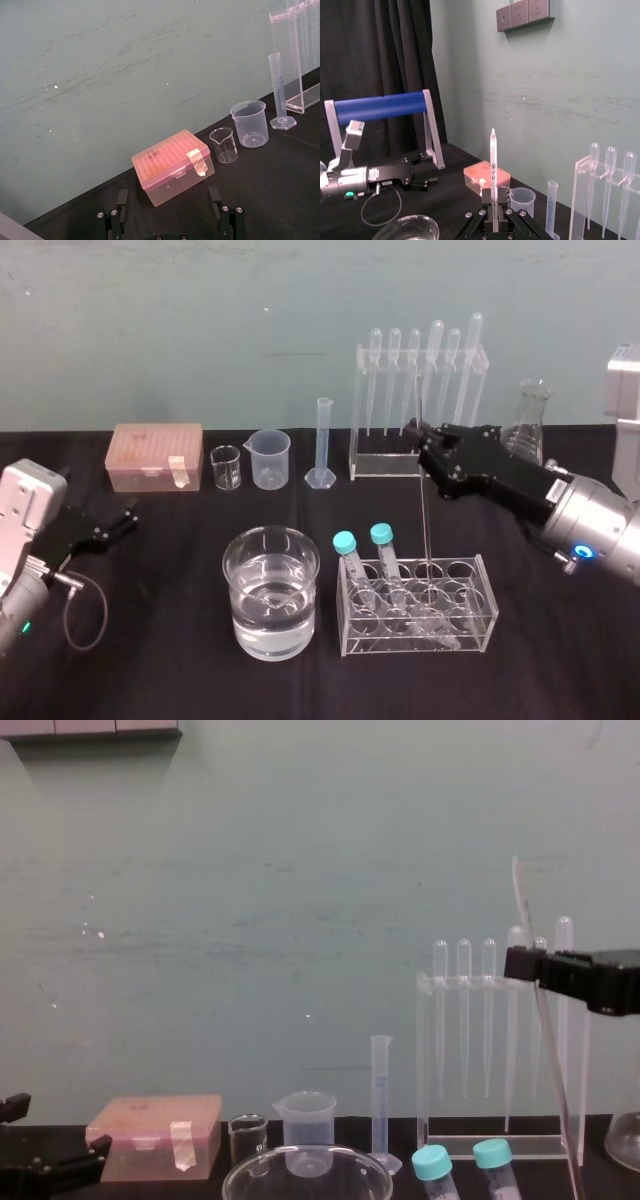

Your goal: Hold the thermometer with one hand and immerse one end into the beaker, then reinsert it into the test tube rack.

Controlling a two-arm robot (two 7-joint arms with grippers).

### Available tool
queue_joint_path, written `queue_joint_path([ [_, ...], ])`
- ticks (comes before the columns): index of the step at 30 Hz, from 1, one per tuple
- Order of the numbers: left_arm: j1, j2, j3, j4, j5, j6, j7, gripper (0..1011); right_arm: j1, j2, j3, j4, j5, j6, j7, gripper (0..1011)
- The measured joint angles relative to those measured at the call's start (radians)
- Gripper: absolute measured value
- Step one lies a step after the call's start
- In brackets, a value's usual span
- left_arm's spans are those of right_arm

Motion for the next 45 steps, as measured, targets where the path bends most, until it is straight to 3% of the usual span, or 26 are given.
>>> queue_joint_path([
  [19,0.000,0.000,0.000,0.000,0.000,0.000,0.000,1008,0.001,-0.007,0.001,0.009,-0.013,-0.001,0.006,88],
  [22,0.000,0.000,0.000,0.000,0.000,0.000,0.000,1008,0.001,-0.007,0.001,0.010,-0.013,0.000,0.006,159],
  [25,0.000,0.000,0.000,0.000,0.000,0.000,0.000,1008,0.001,-0.007,0.001,0.009,-0.013,0.000,0.006,294],
  [29,0.000,0.000,0.000,0.000,0.000,0.000,0.000,1008,0.001,-0.006,0.001,0.009,-0.013,0.000,0.006,366],
  [36,0.000,0.000,0.000,0.000,0.000,0.000,0.000,1008,0.001,-0.006,0.001,0.008,-0.013,0.001,0.006,640],
  [45,0.000,0.000,0.000,0.000,0.000,0.000,0.000,1008,0.001,-0.006,0.001,0.008,-0.012,0.001,0.006,885],
])
